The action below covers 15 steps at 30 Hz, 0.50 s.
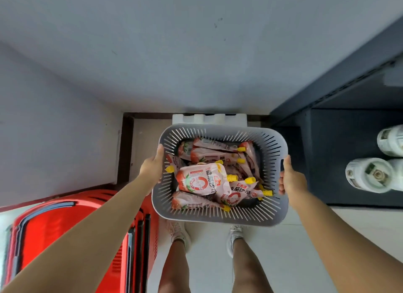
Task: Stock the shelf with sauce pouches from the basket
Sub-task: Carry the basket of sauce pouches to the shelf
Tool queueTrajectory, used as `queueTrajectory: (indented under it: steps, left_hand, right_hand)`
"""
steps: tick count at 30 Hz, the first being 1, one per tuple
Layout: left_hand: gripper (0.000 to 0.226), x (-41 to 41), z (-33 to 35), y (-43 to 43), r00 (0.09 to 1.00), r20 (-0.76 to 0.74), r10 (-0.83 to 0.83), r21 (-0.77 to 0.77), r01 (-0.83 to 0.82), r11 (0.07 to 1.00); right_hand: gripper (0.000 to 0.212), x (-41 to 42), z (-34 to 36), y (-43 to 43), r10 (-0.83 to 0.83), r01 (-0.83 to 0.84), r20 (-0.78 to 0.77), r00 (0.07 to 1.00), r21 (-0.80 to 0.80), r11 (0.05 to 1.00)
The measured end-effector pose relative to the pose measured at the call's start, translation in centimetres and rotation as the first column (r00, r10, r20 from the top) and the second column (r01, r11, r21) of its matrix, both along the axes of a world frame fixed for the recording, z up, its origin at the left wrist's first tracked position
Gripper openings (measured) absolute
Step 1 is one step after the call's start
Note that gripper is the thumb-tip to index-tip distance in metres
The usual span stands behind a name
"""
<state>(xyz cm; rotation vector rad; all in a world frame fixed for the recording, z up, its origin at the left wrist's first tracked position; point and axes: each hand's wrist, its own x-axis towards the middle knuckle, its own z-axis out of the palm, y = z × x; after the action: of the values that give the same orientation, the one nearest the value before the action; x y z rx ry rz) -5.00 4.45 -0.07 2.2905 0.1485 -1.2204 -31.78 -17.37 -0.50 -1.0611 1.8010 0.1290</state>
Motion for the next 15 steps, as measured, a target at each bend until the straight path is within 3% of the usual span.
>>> queueTrajectory:
  steps: [5,12,15]
  left_hand:
    - [0.071,-3.7,3.4,2.1,0.996,-0.081,-0.045,0.037,0.048,0.998]
    - [0.073,-9.1,8.4,4.2,0.986,-0.084,-0.147,0.003,0.148,0.989]
    - [0.088,-11.3,11.3,4.5,0.969,-0.089,-0.231,-0.060,0.227,0.972]
  right_hand:
    - [0.065,-5.0,3.1,2.9,-0.046,0.050,-0.070,0.996,0.058,0.997]
    - [0.063,-12.6,8.7,9.2,-0.216,0.216,-0.018,0.976,0.017,0.976]
    - [0.066,-16.4,11.9,12.5,-0.317,0.317,-0.024,0.948,-0.030,0.948]
